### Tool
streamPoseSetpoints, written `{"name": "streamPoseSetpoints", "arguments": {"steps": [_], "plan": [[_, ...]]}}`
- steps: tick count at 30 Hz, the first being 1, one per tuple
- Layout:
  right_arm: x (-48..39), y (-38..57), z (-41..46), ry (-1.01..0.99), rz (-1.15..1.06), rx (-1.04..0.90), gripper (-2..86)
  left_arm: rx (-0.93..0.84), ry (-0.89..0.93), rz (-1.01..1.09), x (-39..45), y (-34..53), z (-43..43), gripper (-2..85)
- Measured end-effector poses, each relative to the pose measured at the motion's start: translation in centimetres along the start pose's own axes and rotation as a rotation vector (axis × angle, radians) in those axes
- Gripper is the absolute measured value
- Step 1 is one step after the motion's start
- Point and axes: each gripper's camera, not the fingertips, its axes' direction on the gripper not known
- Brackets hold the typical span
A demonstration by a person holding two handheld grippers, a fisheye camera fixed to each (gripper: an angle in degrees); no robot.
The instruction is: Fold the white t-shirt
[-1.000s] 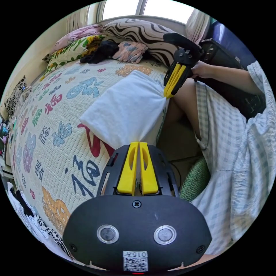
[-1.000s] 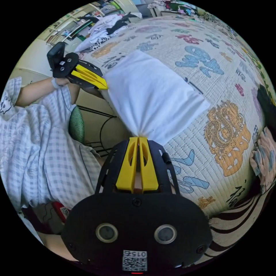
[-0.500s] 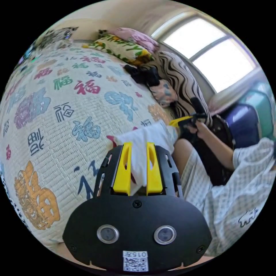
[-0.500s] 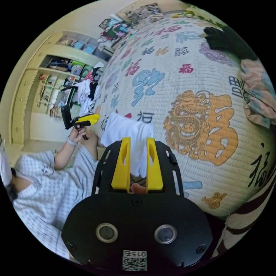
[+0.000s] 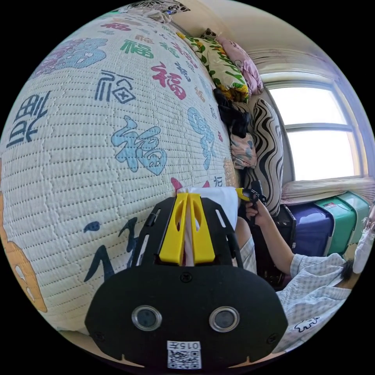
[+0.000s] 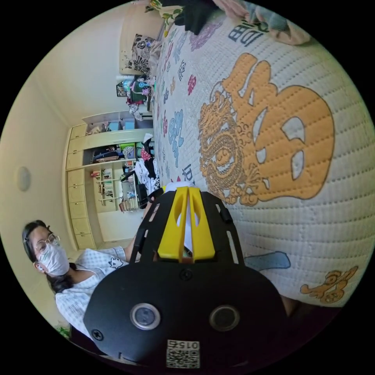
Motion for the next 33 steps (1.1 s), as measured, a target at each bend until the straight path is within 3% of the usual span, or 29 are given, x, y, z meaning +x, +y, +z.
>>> {"name": "streamPoseSetpoints", "arguments": {"steps": [6,9,12,16,22,27,30,33], "plan": [[-0.9,-1.0,-2.0,0.125,-0.059,0.056,-0.5,-0.012,-0.111,0.102,1.9,0.1,-4.1,0.0],[-2.3,-0.7,-3.0,0.136,-0.155,0.098,-0.5,-0.039,-0.059,0.205,4.3,1.3,-5.7,0.4],[-4.0,-0.6,0.7,0.125,-0.272,-0.088,-0.6,-0.12,-0.012,0.287,5.7,2.2,-4.9,0.3],[-2.7,-1.0,7.3,0.294,-0.295,-0.37,-0.6,-0.216,-0.057,0.279,4.1,2.6,-3.8,-0.4],[0.1,-1.9,9.2,0.429,-0.257,-0.441,-0.5,-0.225,-0.18,0.279,2.6,2.7,-7.0,-0.8],[1.6,-2.2,7.5,0.355,-0.271,-0.36,0.8,-0.198,-0.087,0.225,0.5,1.2,-13.1,1.3],[2.7,-2.5,4.8,0.171,-0.326,-0.234,7.3,-0.12,0.081,0.156,-2.9,-0.1,-18.2,11.0],[4.9,-3.8,3.6,0.102,-0.321,-0.158,10.6,-0.148,0.154,0.115,-6.4,-1.9,-21.0,13.8]]}}
